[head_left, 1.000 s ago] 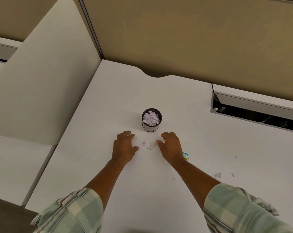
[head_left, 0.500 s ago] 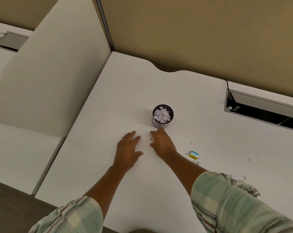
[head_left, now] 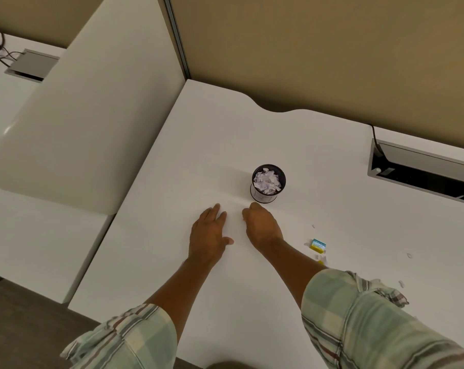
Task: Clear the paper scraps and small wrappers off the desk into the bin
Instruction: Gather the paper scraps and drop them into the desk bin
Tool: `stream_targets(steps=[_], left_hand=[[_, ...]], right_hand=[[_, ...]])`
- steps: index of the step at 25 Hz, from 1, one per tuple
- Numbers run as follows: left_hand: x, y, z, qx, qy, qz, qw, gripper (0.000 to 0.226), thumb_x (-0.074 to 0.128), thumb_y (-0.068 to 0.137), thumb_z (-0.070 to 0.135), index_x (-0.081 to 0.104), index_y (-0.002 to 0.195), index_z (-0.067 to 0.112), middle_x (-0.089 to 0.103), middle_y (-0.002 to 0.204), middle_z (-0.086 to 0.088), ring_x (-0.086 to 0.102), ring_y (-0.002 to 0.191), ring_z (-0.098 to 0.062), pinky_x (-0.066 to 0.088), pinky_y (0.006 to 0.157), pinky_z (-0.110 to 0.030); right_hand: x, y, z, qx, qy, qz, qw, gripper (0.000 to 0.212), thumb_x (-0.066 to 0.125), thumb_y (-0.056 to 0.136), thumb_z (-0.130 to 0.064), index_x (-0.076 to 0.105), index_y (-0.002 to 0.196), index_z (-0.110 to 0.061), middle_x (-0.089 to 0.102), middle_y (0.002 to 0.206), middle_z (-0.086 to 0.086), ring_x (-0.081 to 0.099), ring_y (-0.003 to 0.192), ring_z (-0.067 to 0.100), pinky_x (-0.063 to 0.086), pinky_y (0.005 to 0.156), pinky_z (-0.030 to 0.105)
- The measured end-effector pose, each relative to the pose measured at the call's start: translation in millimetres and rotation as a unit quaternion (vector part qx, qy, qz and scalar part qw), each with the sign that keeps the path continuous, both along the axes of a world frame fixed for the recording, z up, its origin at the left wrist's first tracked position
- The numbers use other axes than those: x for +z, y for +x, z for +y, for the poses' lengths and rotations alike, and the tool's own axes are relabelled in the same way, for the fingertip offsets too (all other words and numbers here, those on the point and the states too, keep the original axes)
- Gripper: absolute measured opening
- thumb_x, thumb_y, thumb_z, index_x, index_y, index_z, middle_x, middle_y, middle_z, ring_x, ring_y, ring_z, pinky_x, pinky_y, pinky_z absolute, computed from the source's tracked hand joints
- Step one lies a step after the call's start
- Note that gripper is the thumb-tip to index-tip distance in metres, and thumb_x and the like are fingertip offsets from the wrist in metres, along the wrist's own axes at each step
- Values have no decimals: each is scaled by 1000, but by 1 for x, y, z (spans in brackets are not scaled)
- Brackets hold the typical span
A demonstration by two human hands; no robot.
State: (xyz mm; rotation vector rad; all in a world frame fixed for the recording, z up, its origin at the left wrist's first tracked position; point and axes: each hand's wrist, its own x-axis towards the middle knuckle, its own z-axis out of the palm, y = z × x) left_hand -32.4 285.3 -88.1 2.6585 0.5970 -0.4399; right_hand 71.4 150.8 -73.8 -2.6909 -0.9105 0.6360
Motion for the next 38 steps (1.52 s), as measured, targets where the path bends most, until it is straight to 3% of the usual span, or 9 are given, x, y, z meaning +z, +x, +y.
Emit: stream_targets(steps=[6,10,13,19,22,27,32,35,38], left_hand=[[6,2,0,0,-6,1,1000,83,73,85,46,35,154,18,19,167,3,18,153,-21,29,120,-39],[6,3,-1,0,-4,4,1000,83,73,84,44,35,154,18,18,167,3,18,153,-21,29,120,-38],[7,3,-1,-3,-1,11,1000,84,73,85,44,34,155,18,18,167,2,17,153,-21,29,121,-38],[10,6,-2,-5,4,19,1000,84,72,86,45,32,155,18,17,167,2,16,154,-21,28,122,-38],[11,7,-4,-5,6,25,1000,84,73,85,44,33,154,18,18,167,0,17,153,-21,29,121,-39],[14,22,-13,18,0,3,1000,68,74,85,42,50,144,19,35,160,-2,30,146,-24,37,114,-41],[8,43,-26,49,-47,-64,996,49,68,91,37,60,136,21,52,144,0,42,135,-21,39,110,-37],[3,49,-34,-10,-25,-32,999,59,57,96,46,46,148,21,28,163,-4,23,151,-26,28,120,-43],[-7,35,-51,-96,41,4,995,73,39,100,55,21,158,15,3,169,-5,1,156,-29,15,125,-48]], right_hand=[[4,4,-33,-103,29,74,991,18,55,91,-7,73,94,-9,72,97,11,68,88,29,55,75,32],[41,11,-57,-330,210,177,903,18,66,82,-4,75,70,-15,73,63,5,70,54,16,60,61,30],[81,36,-51,-360,297,148,872,14,70,81,-10,75,70,-17,73,60,3,71,56,15,57,62,20],[101,93,-20,-271,230,69,932,17,62,85,-4,77,79,-10,75,77,1,72,71,18,61,72,33],[98,103,-15,-219,164,40,961,20,59,86,-1,77,84,-9,76,89,5,70,81,19,55,71,26],[97,108,-23,-224,157,16,962,15,69,79,-1,71,75,-16,69,75,-6,64,70,10,46,57,15],[97,104,-49,-223,208,16,952,13,66,88,-6,77,91,-13,70,83,-6,63,77,10,47,71,14],[84,103,-80,-239,196,9,951,20,59,93,-4,76,102,-11,76,100,2,69,91,17,51,86,23],[62,92,-121,-149,76,-1,986,40,48,95,4,71,120,-16,69,128,4,62,120,21,42,104,23]])
